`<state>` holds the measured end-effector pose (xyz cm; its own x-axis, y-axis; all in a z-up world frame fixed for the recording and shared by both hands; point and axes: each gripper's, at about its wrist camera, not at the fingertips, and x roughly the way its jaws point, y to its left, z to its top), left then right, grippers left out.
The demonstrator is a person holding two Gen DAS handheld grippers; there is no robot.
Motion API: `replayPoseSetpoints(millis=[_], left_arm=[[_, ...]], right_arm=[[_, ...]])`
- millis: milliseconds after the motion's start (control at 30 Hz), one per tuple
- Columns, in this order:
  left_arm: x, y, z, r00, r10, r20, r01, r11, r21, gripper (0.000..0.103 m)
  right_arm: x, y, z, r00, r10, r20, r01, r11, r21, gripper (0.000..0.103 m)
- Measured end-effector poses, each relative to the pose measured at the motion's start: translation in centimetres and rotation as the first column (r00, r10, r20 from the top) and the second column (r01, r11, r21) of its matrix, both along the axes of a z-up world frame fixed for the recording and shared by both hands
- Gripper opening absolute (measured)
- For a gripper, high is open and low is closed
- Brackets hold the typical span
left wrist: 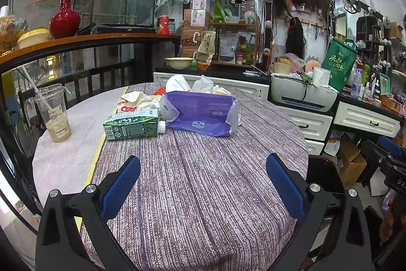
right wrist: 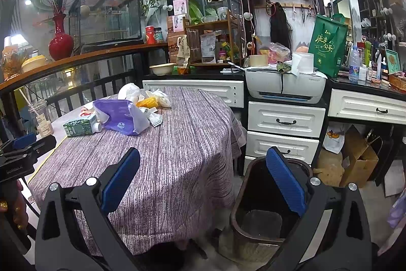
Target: Collect trash
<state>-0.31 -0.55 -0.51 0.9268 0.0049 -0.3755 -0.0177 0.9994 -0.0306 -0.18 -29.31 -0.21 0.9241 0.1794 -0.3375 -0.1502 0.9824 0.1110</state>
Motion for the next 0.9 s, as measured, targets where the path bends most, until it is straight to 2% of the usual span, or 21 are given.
replayPoseSetpoints(millis=[233,533,767,833,900], left_arm=[[-0.3,0.1,-0.9,1.0,0.0,-0.016,0.0,1.0,-0.004,0.098],[-0.1,0.1,-0.6,1.0,-0.003,-0.028,0.003,1.0,-0.005,0.098],[0.3,0.7,-1.3,0.997,-0.049,-0.061,0.046,0.998,-0.044,0.098],[0.9,0.6,-1.4,0.995,-0.047,-0.088,0.045,0.999,-0.03,0.098],[1.5,0.5,-1.5,0.991,-0.062,-0.122,0.06,0.998,-0.018,0.098]], right_arm=[[0.0,-0.1,-0.3,1.0,0.002,-0.006,-0.002,1.0,0.003,0.098],[0.1,0.0,-0.3,1.0,0.004,-0.011,-0.004,1.0,0.004,0.098],[0.4,-0.2,-0.7,1.0,-0.003,-0.012,0.003,1.0,0.023,0.098],[0.8,0.0,-1.1,0.999,0.015,-0.032,-0.014,1.0,0.011,0.098],[1.7,0.7,-1.6,0.994,0.048,-0.098,-0.048,0.999,-0.003,0.098]])
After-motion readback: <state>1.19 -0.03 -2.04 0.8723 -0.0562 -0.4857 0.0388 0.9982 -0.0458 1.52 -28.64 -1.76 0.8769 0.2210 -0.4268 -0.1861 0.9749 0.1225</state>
